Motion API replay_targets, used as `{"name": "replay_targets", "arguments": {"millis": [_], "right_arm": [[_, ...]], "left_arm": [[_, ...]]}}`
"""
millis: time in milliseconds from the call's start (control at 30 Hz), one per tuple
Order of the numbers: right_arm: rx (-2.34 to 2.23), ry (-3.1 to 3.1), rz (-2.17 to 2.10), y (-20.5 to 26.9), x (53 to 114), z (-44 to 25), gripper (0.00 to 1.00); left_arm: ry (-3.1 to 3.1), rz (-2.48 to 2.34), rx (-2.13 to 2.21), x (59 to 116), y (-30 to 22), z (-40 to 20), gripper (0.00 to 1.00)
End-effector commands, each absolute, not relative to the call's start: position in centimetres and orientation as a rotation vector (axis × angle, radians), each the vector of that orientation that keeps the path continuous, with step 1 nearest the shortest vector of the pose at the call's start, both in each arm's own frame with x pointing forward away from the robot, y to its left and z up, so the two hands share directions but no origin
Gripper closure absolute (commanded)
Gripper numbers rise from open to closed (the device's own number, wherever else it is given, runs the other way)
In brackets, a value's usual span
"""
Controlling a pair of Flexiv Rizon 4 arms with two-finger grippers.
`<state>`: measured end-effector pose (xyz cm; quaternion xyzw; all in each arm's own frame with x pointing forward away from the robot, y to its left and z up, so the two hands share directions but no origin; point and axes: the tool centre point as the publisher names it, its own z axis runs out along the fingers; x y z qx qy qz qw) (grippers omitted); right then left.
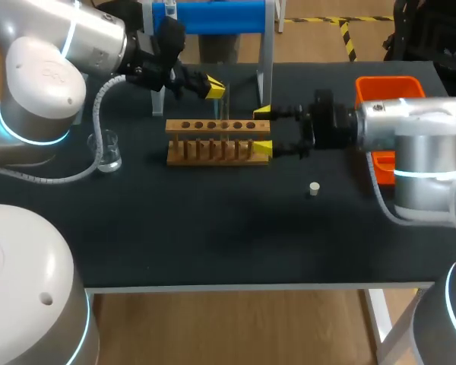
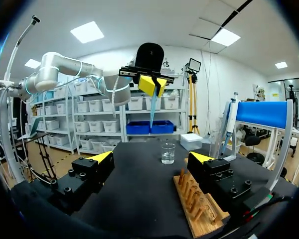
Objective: Invert the test tube, pick up the pipette, mount the tip to pipette, aspirate from beaker and dispense into the tube, eject the tip, return the pipette, and cap with the stopper.
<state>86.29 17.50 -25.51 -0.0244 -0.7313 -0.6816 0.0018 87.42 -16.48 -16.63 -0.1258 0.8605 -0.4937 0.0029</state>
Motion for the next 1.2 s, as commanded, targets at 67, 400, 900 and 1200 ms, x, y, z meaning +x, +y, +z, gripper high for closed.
{"name": "replay_targets", "arguments": {"millis": [67, 400, 900, 1200], "right_arm": [[-0.084, -2.312, -2.127, 18.2, 86.6, -24.4, 0.0], [-0.036, -2.305, -2.126, 20.6, 86.7, -23.0, 0.0], [0.004, -2.27, -2.144, 23.0, 87.2, -21.7, 0.0], [-0.007, -2.227, -2.135, 24.1, 87.5, -21.3, 0.0]], "left_arm": [[2.7, -1.548, -0.395, 87.4, -16.4, -16.6, 1.0], [2.7, -1.548, -0.395, 87.4, -16.4, -16.6, 1.0], [2.7, -1.548, -0.395, 87.4, -16.4, -16.6, 1.0], [2.7, -1.548, -0.395, 87.4, -16.4, -16.6, 1.0]]}}
